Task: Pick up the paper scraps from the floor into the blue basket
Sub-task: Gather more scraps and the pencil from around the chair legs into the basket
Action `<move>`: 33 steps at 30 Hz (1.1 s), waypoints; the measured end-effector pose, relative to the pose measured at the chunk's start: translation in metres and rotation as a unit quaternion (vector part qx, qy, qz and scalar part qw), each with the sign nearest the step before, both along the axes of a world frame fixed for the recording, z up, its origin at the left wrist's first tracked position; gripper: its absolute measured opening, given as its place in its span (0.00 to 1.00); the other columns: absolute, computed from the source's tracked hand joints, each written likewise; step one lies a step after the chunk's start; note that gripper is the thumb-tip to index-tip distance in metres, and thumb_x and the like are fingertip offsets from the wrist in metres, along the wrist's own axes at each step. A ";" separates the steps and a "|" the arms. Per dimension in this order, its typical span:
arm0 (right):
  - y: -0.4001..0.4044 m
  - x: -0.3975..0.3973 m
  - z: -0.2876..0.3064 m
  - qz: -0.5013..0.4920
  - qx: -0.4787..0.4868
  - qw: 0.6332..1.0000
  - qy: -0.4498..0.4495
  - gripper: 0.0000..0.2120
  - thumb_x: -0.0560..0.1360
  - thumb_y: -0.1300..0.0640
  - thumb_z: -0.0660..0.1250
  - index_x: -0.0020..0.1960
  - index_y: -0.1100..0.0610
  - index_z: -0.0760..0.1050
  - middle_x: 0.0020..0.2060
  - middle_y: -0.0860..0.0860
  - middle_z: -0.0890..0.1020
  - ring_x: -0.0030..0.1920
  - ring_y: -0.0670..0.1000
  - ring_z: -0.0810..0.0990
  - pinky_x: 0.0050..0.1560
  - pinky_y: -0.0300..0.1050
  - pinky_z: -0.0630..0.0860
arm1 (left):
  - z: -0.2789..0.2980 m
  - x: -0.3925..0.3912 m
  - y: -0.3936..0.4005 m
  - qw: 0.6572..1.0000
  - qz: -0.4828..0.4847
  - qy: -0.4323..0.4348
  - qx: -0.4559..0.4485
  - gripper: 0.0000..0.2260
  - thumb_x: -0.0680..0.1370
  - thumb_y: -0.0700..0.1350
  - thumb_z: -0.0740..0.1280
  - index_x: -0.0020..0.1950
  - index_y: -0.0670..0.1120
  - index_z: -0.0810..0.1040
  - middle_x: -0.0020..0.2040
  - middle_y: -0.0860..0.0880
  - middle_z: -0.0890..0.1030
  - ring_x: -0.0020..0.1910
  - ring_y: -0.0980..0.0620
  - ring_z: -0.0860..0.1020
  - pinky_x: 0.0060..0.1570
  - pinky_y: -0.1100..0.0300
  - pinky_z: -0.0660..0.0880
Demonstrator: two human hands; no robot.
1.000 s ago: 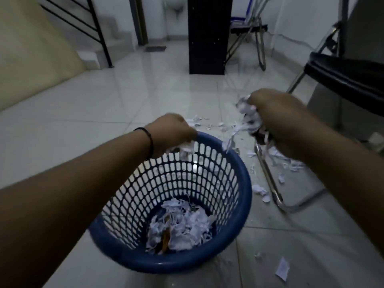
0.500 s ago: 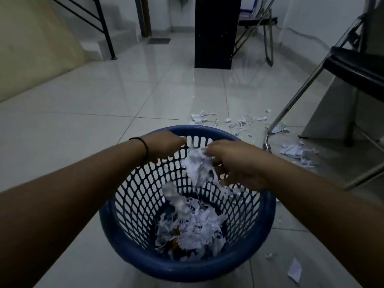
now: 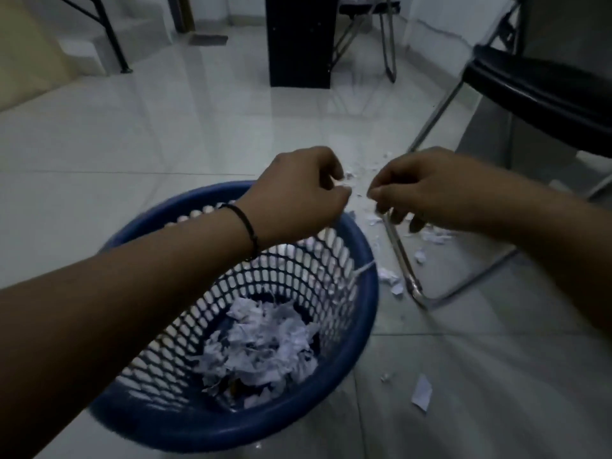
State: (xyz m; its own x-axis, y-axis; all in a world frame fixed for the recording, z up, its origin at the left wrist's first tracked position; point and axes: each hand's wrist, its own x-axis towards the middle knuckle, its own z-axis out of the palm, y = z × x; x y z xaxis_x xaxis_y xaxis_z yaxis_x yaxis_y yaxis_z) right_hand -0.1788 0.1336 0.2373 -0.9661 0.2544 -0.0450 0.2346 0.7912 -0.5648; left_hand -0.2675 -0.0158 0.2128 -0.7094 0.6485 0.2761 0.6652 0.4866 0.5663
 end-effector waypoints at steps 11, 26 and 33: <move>0.087 0.126 -0.199 -0.067 0.031 0.935 -0.348 0.13 0.79 0.56 0.58 0.56 0.62 0.76 0.55 0.58 0.80 0.54 0.57 0.78 0.53 0.47 0.74 | -0.071 0.140 0.166 0.983 -0.171 -0.015 -0.068 0.03 0.74 0.40 0.64 0.42 0.47 0.71 0.38 0.48 0.74 0.40 0.47 0.76 0.35 0.61 0.71; 0.075 0.149 -0.337 -0.116 0.093 0.963 -0.223 0.32 0.65 0.28 0.60 0.53 0.55 0.73 0.52 0.53 0.77 0.54 0.55 0.74 0.53 0.50 0.68 | -0.303 0.132 0.097 0.931 0.054 -0.191 -0.305 0.25 0.71 0.61 0.67 0.64 0.54 0.67 0.56 0.46 0.75 0.52 0.45 0.77 0.44 0.57 0.71; 0.079 0.148 -0.346 -0.067 0.066 0.984 -0.149 0.09 0.75 0.50 0.62 0.44 0.56 0.73 0.47 0.53 0.76 0.50 0.55 0.72 0.44 0.45 0.61 | -0.310 0.130 0.105 0.932 0.013 -0.117 -0.344 0.09 0.77 0.46 0.60 0.50 0.46 0.78 0.52 0.45 0.76 0.48 0.46 0.77 0.46 0.58 0.74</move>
